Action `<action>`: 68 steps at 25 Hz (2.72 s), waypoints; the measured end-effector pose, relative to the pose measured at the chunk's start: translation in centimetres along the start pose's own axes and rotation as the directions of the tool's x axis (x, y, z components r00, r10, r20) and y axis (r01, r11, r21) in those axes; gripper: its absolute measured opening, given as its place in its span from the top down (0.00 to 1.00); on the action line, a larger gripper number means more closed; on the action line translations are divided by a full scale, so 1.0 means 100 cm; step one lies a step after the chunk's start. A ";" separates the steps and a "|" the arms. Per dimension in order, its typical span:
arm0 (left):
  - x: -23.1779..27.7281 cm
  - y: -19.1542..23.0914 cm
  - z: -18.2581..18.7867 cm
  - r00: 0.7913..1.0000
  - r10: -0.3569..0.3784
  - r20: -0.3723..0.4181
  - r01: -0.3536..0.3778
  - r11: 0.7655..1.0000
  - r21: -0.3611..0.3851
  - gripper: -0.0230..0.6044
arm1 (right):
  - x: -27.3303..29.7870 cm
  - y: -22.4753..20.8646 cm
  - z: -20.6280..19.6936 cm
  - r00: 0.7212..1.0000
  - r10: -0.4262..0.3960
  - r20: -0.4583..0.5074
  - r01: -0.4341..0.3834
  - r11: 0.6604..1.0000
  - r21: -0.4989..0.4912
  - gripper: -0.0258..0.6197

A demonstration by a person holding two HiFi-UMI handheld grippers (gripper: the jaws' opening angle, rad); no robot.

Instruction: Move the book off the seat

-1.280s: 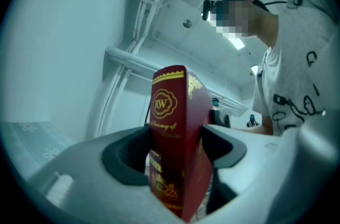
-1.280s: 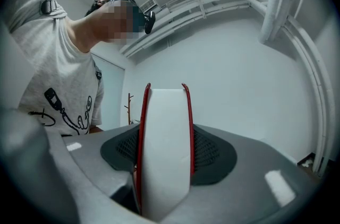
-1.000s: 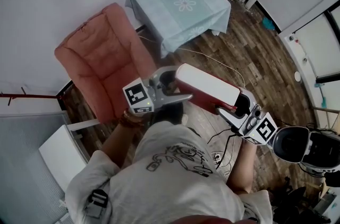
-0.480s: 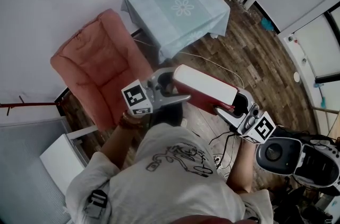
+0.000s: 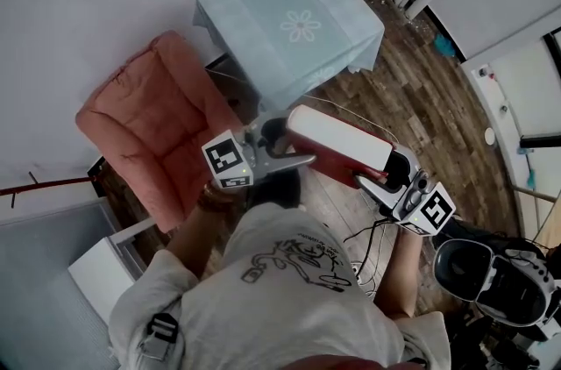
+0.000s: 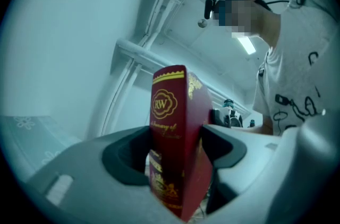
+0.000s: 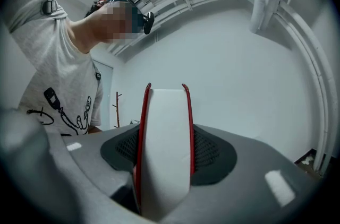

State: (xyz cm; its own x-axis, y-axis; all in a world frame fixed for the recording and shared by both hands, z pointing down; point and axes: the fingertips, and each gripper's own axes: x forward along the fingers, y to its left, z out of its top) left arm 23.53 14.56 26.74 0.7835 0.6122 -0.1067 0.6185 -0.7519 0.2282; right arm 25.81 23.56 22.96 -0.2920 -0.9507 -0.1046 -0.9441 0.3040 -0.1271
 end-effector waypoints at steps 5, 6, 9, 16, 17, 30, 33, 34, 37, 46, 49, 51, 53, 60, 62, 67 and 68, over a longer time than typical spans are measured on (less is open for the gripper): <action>0.005 0.058 0.015 1.000 0.012 -0.005 -0.012 1.000 -0.013 0.47 | 0.031 -0.053 0.006 1.000 0.007 -0.008 -0.007 1.000 0.009 0.57; 0.005 0.070 0.019 1.000 0.015 -0.004 -0.015 1.000 -0.016 0.47 | 0.039 -0.063 0.008 1.000 0.010 -0.010 -0.010 1.000 0.010 0.57; 0.005 0.106 0.029 1.000 0.026 -0.003 -0.026 0.999 -0.023 0.48 | 0.060 -0.094 0.013 1.000 0.017 -0.016 -0.017 1.000 0.013 0.57; 0.009 0.176 0.043 0.998 0.057 0.006 -0.056 0.998 -0.038 0.48 | 0.098 -0.159 0.015 0.999 0.033 -0.034 -0.032 0.999 0.024 0.57; 0.009 0.185 0.044 0.998 0.062 0.007 -0.062 0.997 -0.040 0.48 | 0.103 -0.167 0.014 0.999 0.035 -0.035 -0.034 0.999 0.026 0.57; 0.003 0.260 0.060 0.990 0.143 0.016 -0.142 0.988 -0.059 0.48 | 0.153 -0.235 0.017 0.995 0.089 -0.053 -0.087 0.995 0.041 0.57; -0.021 0.254 0.061 0.985 0.169 0.024 -0.167 0.984 -0.054 0.48 | 0.170 -0.219 0.013 0.993 0.109 -0.052 -0.107 0.993 0.040 0.57; -0.028 0.251 0.062 0.983 0.179 0.029 -0.177 0.983 -0.053 0.48 | 0.174 -0.214 0.012 0.992 0.119 -0.053 -0.117 0.992 0.041 0.57; -0.040 0.251 0.064 0.976 0.214 0.037 -0.212 0.976 -0.052 0.48 | 0.184 -0.211 0.011 0.988 0.141 -0.056 -0.139 0.989 0.045 0.57; -0.060 0.264 0.059 0.925 0.379 0.042 -0.373 0.922 -0.108 0.48 | 0.213 -0.230 -0.001 0.980 0.182 -0.082 -0.173 0.979 0.107 0.55; -0.066 0.270 0.050 0.889 0.456 0.044 -0.447 0.885 -0.133 0.48 | 0.222 -0.240 -0.014 0.972 0.211 -0.098 -0.197 0.970 0.141 0.54; -0.068 0.274 0.044 0.868 0.494 0.046 -0.485 0.864 -0.134 0.48 | 0.227 -0.247 -0.022 0.966 0.232 -0.109 -0.214 0.964 0.155 0.53; -0.069 0.280 0.038 0.846 0.532 0.046 -0.522 0.842 -0.133 0.48 | 0.232 -0.254 -0.030 0.959 0.254 -0.126 -0.232 0.959 0.163 0.53; -0.078 0.301 0.010 0.765 0.643 0.043 -0.627 0.758 -0.180 0.48 | 0.252 -0.277 -0.064 0.939 0.297 -0.175 -0.264 0.946 0.187 0.50; -0.078 0.308 0.002 0.747 0.663 0.038 -0.646 0.739 -0.190 0.48 | 0.255 -0.284 -0.073 0.935 0.303 -0.185 -0.269 0.944 0.191 0.49; -0.092 0.327 -0.023 0.708 0.707 0.007 -0.686 0.689 -0.233 0.48 | 0.274 -0.296 -0.104 0.922 0.312 -0.230 -0.269 0.942 0.202 0.47; -0.095 0.332 -0.029 0.701 0.713 0.000 -0.692 0.681 -0.239 0.48 | 0.278 -0.298 -0.111 0.919 0.314 -0.239 -0.268 0.941 0.204 0.47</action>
State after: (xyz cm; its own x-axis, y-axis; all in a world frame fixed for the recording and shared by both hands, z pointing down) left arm 36.41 -15.51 38.10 0.9904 -0.1067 0.0881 -0.1355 -0.8771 0.4607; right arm 44.11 -12.66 34.81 -0.6009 -0.7931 0.0994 -0.7794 0.5538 -0.2930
